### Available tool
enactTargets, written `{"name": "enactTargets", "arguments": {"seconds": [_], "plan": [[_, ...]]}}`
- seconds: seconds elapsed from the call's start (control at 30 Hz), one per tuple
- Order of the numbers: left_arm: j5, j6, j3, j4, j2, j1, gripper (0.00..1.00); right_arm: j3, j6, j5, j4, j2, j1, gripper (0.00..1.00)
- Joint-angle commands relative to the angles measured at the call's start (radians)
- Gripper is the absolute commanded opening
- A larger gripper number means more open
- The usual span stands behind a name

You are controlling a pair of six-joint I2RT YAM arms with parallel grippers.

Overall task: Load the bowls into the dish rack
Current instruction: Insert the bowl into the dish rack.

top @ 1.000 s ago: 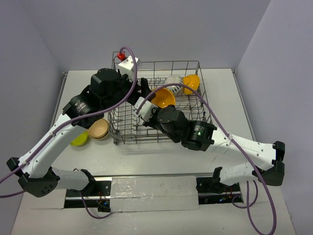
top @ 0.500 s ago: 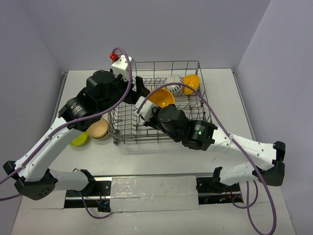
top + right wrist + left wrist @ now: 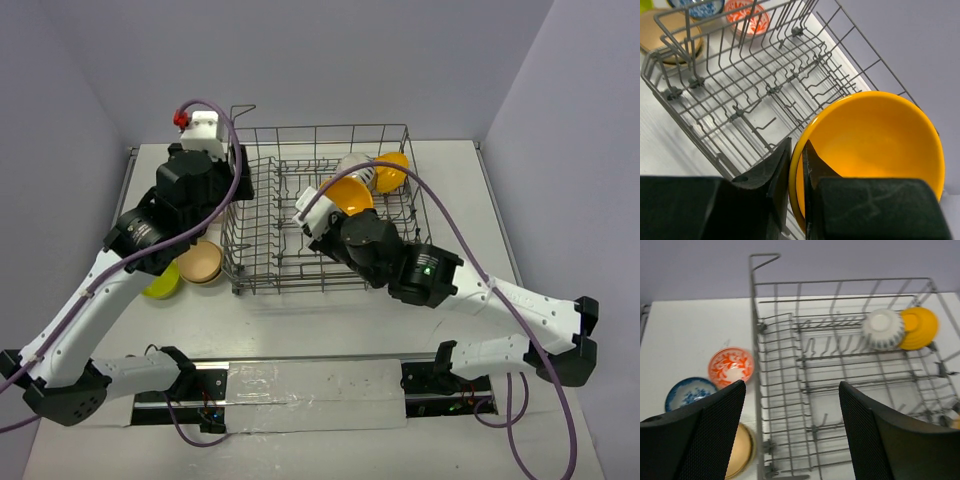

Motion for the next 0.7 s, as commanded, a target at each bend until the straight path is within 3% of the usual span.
{"name": "enactTargets", "arguments": {"seconds": [0.0,0.17,0.5,0.6,0.67], "plan": [[0.011,-0.020,-0.093,0.004,-0.033,0.123,0.80,0.030,0.060,-0.033,0.038,-0.094,-0.038,0.00],[0.133,-0.035,-0.239,0.057,-0.027,0.248,0.78,0.079,0.198,-0.300,0.053,-0.146,-0.205,0.00],[0.235,-0.014,-0.339,0.106,0.036,0.251,0.75,0.232,0.471,-0.726,0.170,-0.021,-0.539,0.00],[0.233,-0.003,-0.342,0.093,0.056,0.252,0.64,0.214,0.636,-0.908,0.309,0.030,-0.634,0.00],[0.233,0.002,-0.359,0.100,0.056,0.254,0.47,0.185,0.800,-1.017,0.474,0.068,-0.717,0.00]]}}
